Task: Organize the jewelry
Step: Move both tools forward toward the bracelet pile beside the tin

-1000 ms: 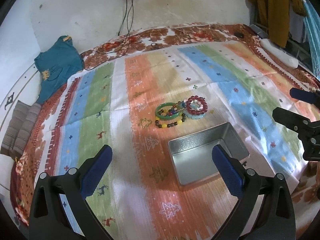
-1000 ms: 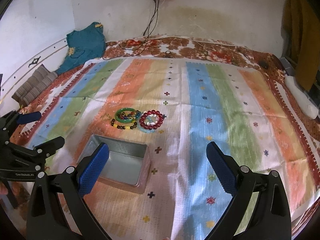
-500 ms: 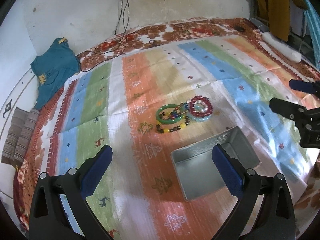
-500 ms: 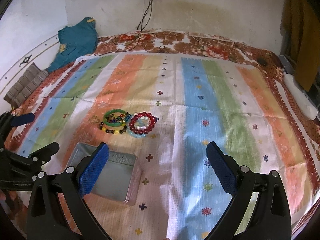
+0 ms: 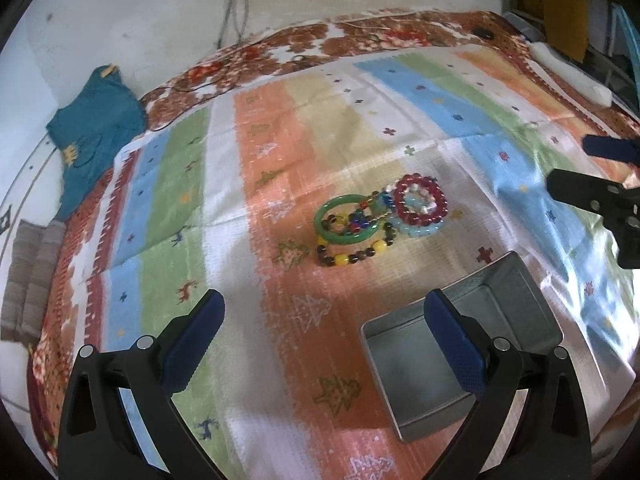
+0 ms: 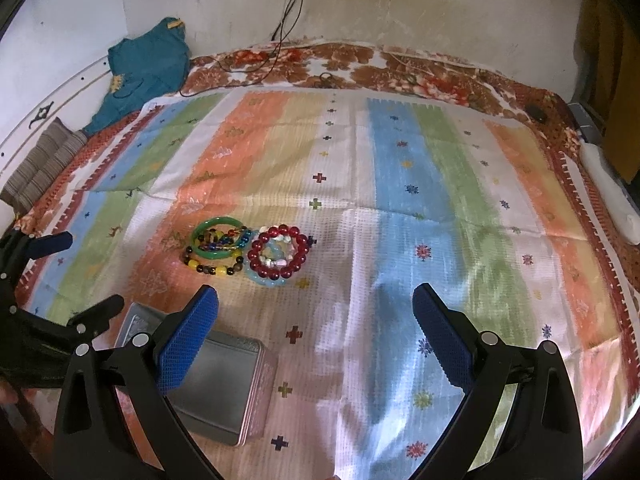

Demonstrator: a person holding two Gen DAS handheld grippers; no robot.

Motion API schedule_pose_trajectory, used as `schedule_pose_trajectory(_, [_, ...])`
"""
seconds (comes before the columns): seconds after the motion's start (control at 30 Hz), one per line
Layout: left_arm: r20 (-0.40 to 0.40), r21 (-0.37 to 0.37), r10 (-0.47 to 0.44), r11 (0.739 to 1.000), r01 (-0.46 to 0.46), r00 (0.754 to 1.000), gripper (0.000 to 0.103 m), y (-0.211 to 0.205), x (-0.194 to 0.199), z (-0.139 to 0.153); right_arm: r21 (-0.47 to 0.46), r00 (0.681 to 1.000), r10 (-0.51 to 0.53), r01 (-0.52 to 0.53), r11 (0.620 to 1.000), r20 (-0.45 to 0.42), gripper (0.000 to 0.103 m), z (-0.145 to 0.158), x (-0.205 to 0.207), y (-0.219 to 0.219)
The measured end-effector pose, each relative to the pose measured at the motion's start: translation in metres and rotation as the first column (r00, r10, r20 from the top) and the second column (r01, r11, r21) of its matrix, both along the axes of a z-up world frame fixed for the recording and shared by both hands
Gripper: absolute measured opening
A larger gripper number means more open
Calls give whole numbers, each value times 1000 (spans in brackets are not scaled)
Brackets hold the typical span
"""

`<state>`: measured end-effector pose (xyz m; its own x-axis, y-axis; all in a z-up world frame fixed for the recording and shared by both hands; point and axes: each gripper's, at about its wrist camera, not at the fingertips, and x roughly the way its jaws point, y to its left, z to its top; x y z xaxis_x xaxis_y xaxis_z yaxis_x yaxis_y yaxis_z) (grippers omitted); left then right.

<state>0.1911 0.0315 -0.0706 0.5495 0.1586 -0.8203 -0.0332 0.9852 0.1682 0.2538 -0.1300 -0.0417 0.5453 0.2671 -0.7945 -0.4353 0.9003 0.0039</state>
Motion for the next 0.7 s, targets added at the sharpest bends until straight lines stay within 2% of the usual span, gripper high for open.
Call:
schedule_pose_trajectory(0.1, [28,24,-18,1000,17,999,97,-4,3,-2,-11,1000,2,-2,1000,-14,99,-6,5,2])
schedule_pose_trajectory(0.17, [34,33,-30,999,28,999,97,-7,7,-1,-8,1000,-28,28,1000,13,99,-6,9,0])
schedule_pose_trajectory(0.33, [25,26,-45,999,45,999,97,-9,20,-5,-7,999,-34,34,999,-12,99,-17,25,0])
schedule_pose_trajectory(0.7, [-24,19,-49,999,49,999,97,0,40,-27,-16,999,-33,33,999,-5,99,-26,45,9])
